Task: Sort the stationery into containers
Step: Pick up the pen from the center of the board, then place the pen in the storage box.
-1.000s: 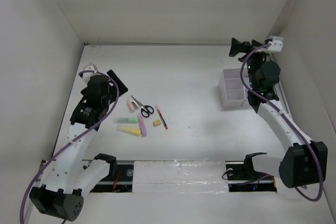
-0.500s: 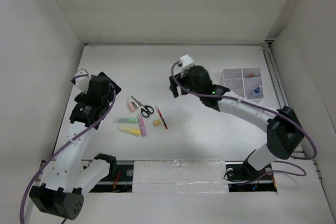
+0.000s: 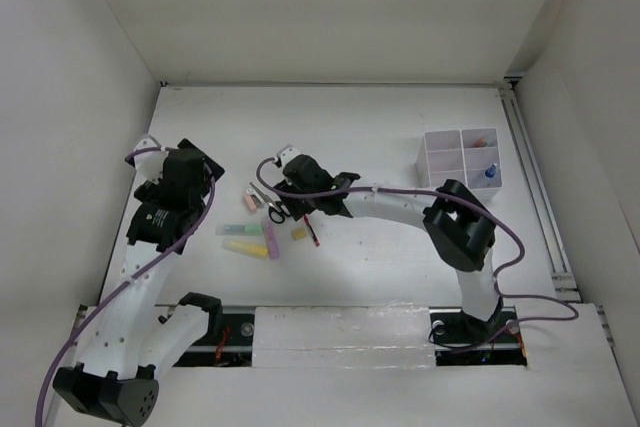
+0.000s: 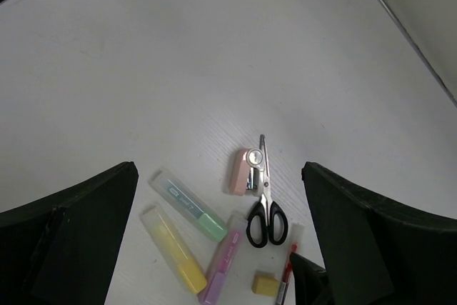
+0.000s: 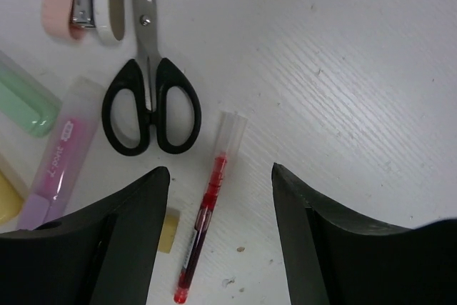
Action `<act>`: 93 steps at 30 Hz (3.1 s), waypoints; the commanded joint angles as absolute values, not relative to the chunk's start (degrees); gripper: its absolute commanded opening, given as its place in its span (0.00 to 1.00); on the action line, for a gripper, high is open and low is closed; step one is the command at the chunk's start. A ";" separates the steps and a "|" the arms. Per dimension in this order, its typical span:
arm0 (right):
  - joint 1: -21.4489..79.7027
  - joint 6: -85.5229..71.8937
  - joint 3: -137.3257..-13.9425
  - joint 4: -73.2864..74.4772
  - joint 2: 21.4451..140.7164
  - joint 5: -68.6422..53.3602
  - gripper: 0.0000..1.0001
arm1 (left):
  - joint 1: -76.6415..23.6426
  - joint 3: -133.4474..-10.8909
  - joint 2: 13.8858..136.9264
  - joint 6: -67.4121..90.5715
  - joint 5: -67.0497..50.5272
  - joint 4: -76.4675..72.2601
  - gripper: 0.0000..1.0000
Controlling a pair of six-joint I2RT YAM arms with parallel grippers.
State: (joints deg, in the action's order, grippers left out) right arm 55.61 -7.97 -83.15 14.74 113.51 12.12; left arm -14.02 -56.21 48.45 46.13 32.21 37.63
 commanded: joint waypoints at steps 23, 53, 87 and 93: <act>58.27 -14.41 -85.17 21.27 118.30 13.97 0.43 | -13.89 -57.39 46.23 45.00 32.61 36.83 1.00; 30.17 -11.17 -67.96 -3.36 76.32 14.52 0.00 | -13.89 -56.34 44.65 42.71 29.80 34.01 1.00; -15.29 -27.07 -43.59 -66.35 90.70 -6.16 0.00 | -13.89 -55.20 46.85 37.35 20.66 29.44 1.00; -15.29 -27.07 -42.46 -66.36 91.85 -5.10 0.00 | -13.89 -55.20 47.37 37.35 20.65 28.92 1.00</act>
